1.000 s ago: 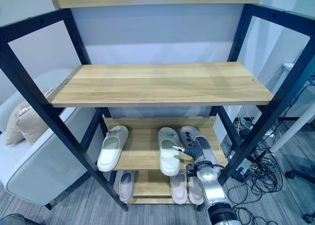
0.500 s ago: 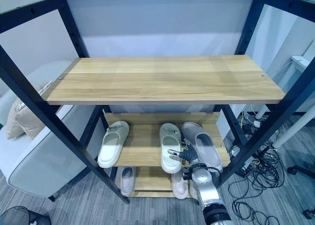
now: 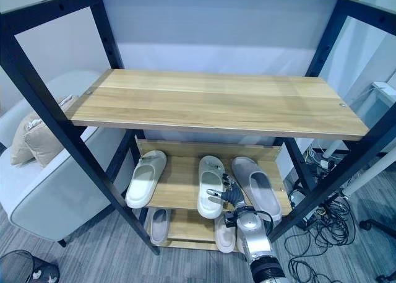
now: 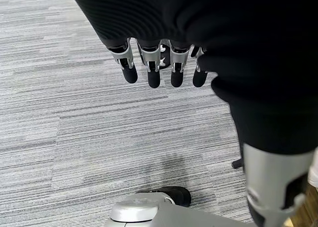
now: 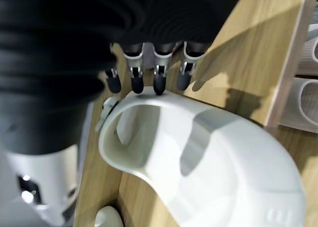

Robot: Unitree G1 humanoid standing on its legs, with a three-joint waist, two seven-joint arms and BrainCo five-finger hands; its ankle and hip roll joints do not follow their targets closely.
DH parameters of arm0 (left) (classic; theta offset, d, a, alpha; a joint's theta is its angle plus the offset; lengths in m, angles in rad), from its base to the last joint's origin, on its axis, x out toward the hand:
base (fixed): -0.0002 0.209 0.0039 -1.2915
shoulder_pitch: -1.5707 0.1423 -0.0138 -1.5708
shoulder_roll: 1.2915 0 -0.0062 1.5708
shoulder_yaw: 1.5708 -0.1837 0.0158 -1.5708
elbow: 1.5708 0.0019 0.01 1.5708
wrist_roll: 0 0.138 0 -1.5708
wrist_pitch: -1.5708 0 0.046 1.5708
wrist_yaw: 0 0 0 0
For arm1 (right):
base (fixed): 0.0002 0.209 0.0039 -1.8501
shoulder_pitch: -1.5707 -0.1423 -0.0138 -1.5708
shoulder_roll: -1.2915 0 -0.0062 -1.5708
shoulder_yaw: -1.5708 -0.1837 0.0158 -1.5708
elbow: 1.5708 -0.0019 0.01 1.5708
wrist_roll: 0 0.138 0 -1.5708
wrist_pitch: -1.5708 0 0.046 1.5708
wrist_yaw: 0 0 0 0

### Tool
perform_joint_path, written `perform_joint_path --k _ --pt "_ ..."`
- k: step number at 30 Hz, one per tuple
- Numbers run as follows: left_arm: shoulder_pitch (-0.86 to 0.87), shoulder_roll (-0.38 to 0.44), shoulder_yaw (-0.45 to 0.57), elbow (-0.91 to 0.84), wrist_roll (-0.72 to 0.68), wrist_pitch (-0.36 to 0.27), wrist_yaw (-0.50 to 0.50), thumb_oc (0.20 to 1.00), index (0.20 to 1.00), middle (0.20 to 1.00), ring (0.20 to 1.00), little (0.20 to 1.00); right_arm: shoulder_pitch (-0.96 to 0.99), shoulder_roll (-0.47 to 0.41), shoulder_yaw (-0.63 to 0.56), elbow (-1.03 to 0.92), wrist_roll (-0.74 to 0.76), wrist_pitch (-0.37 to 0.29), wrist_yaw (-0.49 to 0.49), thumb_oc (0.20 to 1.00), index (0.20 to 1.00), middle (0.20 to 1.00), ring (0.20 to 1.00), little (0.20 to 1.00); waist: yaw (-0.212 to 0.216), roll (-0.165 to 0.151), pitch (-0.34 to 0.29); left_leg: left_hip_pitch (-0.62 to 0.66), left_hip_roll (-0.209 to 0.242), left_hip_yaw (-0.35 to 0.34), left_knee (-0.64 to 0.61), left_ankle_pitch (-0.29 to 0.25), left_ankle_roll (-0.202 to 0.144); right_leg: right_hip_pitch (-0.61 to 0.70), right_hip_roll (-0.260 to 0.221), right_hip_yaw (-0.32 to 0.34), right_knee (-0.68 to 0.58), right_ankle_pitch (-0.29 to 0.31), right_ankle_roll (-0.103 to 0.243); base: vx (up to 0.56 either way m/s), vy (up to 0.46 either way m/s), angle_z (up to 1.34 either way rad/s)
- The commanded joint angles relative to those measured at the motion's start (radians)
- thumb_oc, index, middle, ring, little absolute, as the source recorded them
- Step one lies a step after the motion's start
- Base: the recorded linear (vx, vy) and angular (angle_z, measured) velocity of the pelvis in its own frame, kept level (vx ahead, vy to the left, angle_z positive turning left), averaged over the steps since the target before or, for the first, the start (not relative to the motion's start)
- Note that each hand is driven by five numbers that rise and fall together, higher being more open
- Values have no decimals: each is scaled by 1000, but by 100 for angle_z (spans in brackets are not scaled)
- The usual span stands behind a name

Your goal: Arrange the slippers neatly on the shoe rack.

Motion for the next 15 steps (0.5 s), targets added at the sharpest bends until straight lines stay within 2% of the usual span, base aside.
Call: perform_joint_path --k 1,10,15 --pt "-39 -138 -37 101 1 -11 -3 1000 1000 1000 1000 1000 -59 11 -37 -5 -23 -58 -7 1000 1000 1000 1000 1000 28 -23 24 -9 2 -58 7 13 34 49 -87 -36 11 -29 56 -4 8 4" --pt "-35 -140 -39 105 2 -22 -3 1000 1000 1000 1000 1000 -78 23 -16 25 -24 -64 4 1000 1000 1000 1000 1000 37 -22 30 -14 0 -66 7 17 33 51 -89 -45 11 -29 55 0 0 0" --pt "-36 -145 -46 108 -1 -24 -4 1000 1000 1000 1000 1000 -89 68 -8 31 -6 -47 3 1000 1000 1000 1000 1000 44 -23 33 -16 1 -71 7 18 33 53 -90 -53 11 -32 55 12 10 5"
